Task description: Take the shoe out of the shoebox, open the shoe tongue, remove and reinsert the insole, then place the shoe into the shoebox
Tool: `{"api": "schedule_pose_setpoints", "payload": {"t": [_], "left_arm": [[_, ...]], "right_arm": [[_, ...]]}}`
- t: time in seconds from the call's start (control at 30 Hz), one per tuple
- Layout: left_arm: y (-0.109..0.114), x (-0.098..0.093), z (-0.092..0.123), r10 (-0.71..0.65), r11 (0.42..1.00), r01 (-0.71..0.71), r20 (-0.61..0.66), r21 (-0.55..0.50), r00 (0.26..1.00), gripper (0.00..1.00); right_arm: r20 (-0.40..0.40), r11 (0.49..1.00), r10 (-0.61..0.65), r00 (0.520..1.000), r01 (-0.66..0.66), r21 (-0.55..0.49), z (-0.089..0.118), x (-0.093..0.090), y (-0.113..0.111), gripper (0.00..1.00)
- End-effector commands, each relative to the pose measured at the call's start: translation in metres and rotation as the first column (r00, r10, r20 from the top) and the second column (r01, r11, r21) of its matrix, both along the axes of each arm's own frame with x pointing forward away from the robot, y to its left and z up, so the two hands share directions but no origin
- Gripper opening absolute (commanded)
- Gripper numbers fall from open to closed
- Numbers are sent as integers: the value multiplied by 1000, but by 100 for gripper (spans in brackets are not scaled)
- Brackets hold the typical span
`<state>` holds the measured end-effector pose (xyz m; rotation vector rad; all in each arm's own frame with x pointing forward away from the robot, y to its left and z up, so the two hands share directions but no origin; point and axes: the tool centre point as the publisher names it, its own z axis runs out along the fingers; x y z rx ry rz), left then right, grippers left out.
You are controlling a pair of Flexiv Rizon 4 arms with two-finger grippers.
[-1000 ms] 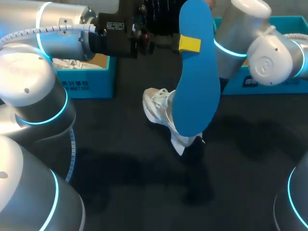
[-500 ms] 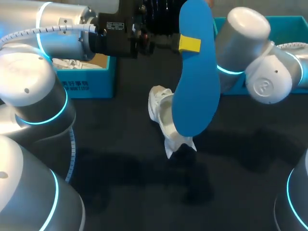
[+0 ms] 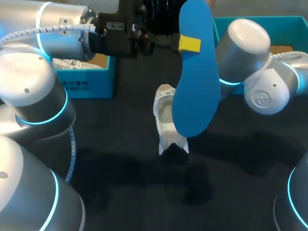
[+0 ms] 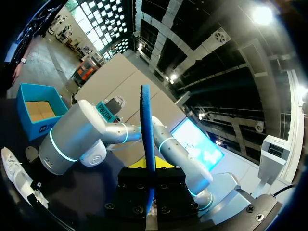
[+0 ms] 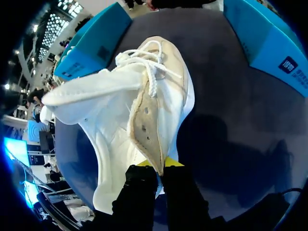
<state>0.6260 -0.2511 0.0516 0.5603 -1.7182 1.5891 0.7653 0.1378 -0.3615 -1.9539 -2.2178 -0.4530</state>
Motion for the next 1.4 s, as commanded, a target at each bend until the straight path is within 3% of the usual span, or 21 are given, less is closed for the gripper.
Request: {"api": "schedule_pose_setpoints", "payload": {"t": [0.03, 0.43, 0.47, 0.5, 0.53, 0.9, 1.07, 1.23, 1.4], "left_arm": [[-1, 0, 0, 0, 1000, 0, 0, -1, 1000, 0], [-1, 0, 0, 0, 1000, 0, 0, -1, 1000, 0], [-1, 0, 0, 0, 1000, 0, 0, -1, 1000, 0], [-1, 0, 0, 0, 1000, 0, 0, -1, 1000, 0], [-1, 0, 0, 0, 1000, 0, 0, -1, 1000, 0], [-1, 0, 0, 0, 1000, 0, 0, -1, 1000, 0], [-1, 0, 0, 0, 1000, 0, 0, -1, 1000, 0], [-1, 0, 0, 0, 1000, 0, 0, -1, 1000, 0], [-1, 0, 0, 0, 1000, 0, 0, -1, 1000, 0]], "right_arm": [[-6, 1000, 8, 1000, -8, 6, -7, 2, 4, 0], [-45, 999, 4, 999, -2, 44, -26, 0, 3, 0], [-44, 999, 5, 999, -2, 54, -26, 0, 2, 11], [-43, 998, 6, 999, -3, 57, -25, 0, 2, 42], [-45, 998, 6, 999, -3, 56, -24, 0, 2, 100], [-56, 984, 0, 998, 10, 179, 11, -6, -8, 100], [-72, 939, 9, 997, 17, 343, 24, -4, -19, 100], [-53, 907, 30, 998, -5, 421, 39, 3, -28, 100], [-47, 905, 34, 998, -11, 426, 43, 5, -30, 100]]}}
